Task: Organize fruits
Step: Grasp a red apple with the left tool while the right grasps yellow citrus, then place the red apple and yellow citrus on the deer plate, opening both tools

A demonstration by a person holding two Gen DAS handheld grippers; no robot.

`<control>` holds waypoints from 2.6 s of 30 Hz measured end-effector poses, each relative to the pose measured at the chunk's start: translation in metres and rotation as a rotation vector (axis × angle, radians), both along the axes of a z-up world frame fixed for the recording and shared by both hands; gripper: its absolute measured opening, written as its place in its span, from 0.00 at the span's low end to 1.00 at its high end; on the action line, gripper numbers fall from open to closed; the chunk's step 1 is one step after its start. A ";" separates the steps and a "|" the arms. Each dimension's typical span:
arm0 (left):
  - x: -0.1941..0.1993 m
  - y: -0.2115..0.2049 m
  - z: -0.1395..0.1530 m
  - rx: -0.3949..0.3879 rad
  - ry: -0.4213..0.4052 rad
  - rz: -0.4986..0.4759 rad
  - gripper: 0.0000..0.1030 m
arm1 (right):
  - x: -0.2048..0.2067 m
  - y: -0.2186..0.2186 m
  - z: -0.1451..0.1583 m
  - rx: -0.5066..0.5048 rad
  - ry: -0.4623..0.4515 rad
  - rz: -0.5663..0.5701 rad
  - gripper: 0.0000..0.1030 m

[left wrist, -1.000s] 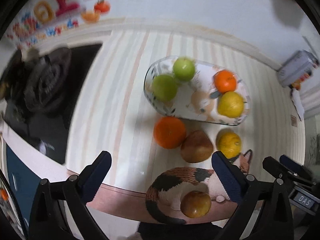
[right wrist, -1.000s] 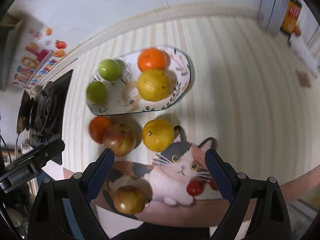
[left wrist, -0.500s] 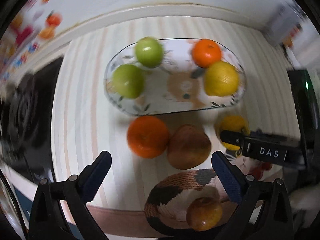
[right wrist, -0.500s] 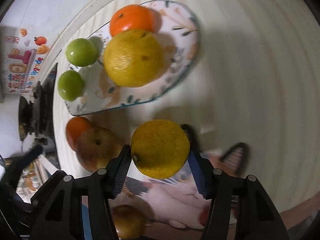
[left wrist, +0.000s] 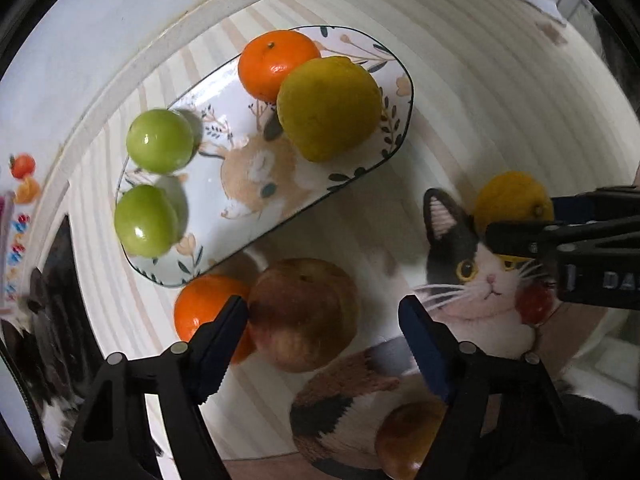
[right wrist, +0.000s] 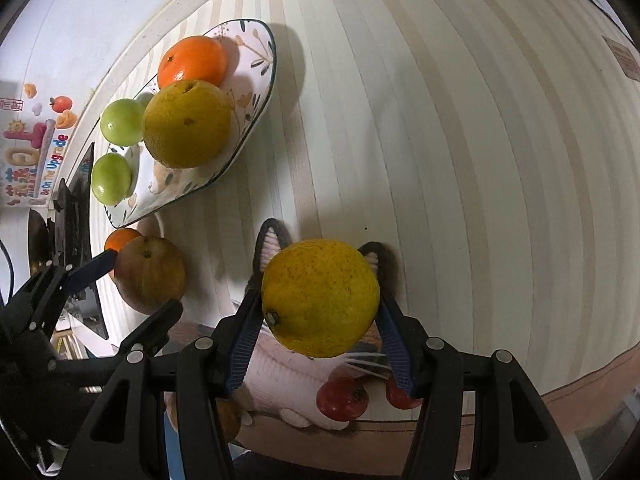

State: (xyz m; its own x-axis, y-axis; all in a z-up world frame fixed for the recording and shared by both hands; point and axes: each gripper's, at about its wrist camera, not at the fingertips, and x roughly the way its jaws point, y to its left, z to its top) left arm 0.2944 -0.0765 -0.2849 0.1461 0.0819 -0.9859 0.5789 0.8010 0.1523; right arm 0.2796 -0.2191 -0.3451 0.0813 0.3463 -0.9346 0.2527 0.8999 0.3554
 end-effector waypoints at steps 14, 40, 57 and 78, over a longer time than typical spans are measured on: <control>0.015 0.024 -0.007 -0.109 0.026 0.111 0.61 | -0.002 0.005 0.001 0.013 0.005 0.038 0.58; 0.009 0.034 -0.016 -0.185 0.139 0.213 0.60 | 0.000 0.007 0.003 0.016 -0.004 0.059 0.59; 0.039 0.024 -0.025 -0.229 0.201 0.273 0.59 | 0.009 0.009 -0.002 0.044 0.015 0.035 0.59; 0.003 0.045 0.051 -0.348 -0.029 0.308 0.58 | 0.029 0.001 0.068 0.084 -0.130 0.023 0.58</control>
State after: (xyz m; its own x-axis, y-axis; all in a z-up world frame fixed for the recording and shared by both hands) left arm 0.2971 -0.0310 -0.2342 0.1949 -0.2087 -0.9584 0.3051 0.9415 -0.1430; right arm 0.3083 -0.2185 -0.2769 0.1909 0.4257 -0.8845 0.1793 0.8708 0.4578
